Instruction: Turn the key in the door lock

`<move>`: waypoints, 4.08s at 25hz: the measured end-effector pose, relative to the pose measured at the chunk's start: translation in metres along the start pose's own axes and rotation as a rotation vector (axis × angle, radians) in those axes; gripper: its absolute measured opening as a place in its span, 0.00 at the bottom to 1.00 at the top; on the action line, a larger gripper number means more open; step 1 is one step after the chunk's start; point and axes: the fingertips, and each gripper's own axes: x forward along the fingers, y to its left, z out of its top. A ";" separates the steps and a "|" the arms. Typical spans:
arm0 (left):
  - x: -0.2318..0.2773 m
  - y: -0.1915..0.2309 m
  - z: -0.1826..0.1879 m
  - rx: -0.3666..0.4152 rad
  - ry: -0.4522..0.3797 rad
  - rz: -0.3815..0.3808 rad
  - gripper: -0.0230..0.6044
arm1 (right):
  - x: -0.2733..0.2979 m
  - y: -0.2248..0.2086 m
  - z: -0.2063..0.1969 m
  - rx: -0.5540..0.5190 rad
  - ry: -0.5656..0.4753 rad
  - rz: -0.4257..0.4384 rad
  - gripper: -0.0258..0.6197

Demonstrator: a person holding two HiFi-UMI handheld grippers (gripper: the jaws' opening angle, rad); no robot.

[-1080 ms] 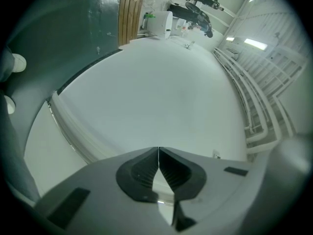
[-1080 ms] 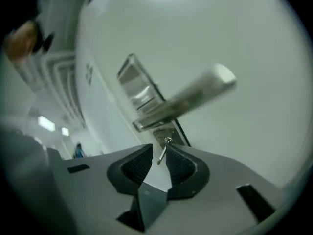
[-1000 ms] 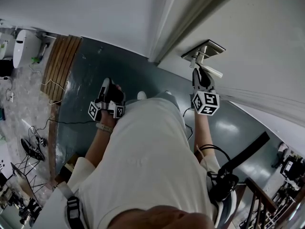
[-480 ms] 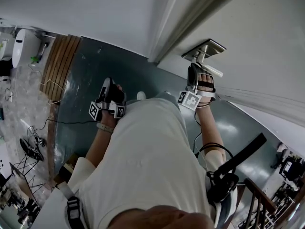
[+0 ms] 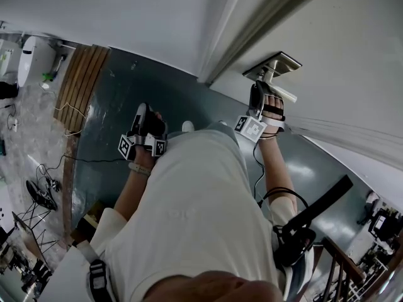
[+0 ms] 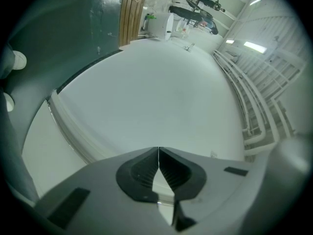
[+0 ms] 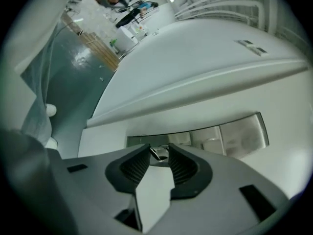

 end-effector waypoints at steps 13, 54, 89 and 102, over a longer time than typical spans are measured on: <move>0.005 0.001 -0.002 -0.014 0.007 0.006 0.05 | 0.006 -0.002 -0.005 -0.015 0.006 -0.007 0.20; 0.003 -0.003 -0.005 0.000 0.001 0.023 0.05 | -0.012 -0.021 -0.020 2.311 -0.319 0.420 0.16; 0.001 -0.007 0.011 0.054 -0.034 0.042 0.05 | -0.025 -0.012 -0.043 1.865 -0.294 0.236 0.11; 0.009 -0.007 0.006 0.022 -0.035 0.033 0.05 | -0.010 -0.012 -0.008 0.745 0.017 -0.070 0.13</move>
